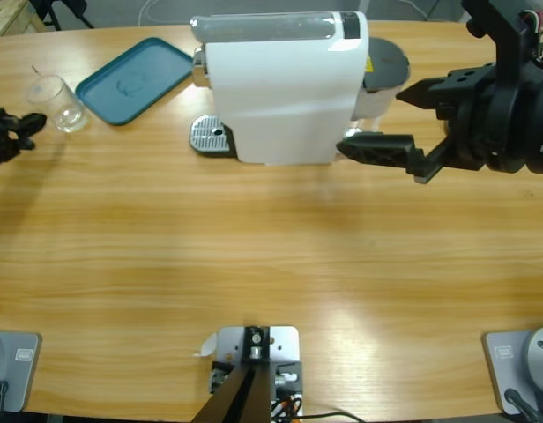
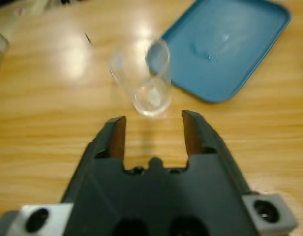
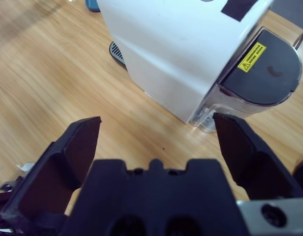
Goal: Pour coffee
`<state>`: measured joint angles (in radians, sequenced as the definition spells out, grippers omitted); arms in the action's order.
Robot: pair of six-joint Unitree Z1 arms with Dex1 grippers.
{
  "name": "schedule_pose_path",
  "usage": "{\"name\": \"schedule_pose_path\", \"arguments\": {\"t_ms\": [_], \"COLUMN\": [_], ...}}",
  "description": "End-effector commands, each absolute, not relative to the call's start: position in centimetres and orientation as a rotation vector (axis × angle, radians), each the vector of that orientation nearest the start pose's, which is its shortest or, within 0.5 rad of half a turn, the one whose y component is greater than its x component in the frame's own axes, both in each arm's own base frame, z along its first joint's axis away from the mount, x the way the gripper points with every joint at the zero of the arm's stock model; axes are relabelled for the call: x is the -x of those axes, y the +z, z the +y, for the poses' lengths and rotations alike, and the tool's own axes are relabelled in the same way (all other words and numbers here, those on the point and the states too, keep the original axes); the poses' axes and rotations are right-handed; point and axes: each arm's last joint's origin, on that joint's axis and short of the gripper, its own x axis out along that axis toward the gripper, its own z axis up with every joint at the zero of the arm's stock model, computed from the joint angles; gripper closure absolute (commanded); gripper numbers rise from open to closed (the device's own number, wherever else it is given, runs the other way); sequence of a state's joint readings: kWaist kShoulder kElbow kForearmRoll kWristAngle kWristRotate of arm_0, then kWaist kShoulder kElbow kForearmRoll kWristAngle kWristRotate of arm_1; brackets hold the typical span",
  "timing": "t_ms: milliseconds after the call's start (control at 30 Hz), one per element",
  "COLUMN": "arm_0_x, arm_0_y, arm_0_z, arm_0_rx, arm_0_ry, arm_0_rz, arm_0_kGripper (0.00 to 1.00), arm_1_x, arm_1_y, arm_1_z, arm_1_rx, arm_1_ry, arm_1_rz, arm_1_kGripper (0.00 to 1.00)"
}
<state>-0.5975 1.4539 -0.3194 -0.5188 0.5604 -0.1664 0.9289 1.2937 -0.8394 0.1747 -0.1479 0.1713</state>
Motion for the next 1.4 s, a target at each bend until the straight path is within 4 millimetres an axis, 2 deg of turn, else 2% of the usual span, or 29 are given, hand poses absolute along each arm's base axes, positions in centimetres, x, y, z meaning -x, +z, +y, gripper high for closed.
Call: {"name": "schedule_pose_path", "arguments": {"t_ms": [33,133,300,500,600,733,1000,1400], "arm_0_x": [-15.6,-16.2,-17.8,-20.8,-23.0,-24.6,-26.4,-28.5], "arm_0_y": [24.2,25.3,26.8,25.8,25.5,24.9,22.2,20.2], "arm_0_z": [-7.0,-5.4,-5.5,-2.8,-3.1,-3.4,-3.6,-4.0], "arm_0_rx": [-0.2,-0.218,-0.32,-0.204,-0.207,-0.214,-0.231,-0.224], "arm_0_ry": [0.009,0.063,-0.045,-0.112,-0.139,-0.167,-0.167,-0.179], "arm_0_rz": [0.415,0.434,0.458,0.544,0.567,0.56,0.638,0.611], "arm_0_kGripper": [0.004,0.004,0.004,0.004,0.004,0.004,0.004,0.004], "arm_1_x": [-14.4,-14.5,-14.9,-15.6,-16.1,-16.7,-17.8,-19.7], "arm_1_y": [30.9,30.9,30.8,30.3,29.8,28.8,27.4,26.0], "arm_1_z": [17.8,17.9,18.3,19.2,19.9,20.9,22.3,22.6], "arm_1_rx": [0.183,0.183,0.189,0.184,0.188,0.192,0.193,0.176], "arm_1_ry": [0.681,0.678,0.666,0.668,0.668,0.674,0.682,0.671], "arm_1_rz": [0.652,0.649,0.65,0.643,0.65,0.664,0.686,0.723], "arm_1_kGripper": [0.0,0.0,0.0,0.0,0.0,0.0,0.0,0.0]}}
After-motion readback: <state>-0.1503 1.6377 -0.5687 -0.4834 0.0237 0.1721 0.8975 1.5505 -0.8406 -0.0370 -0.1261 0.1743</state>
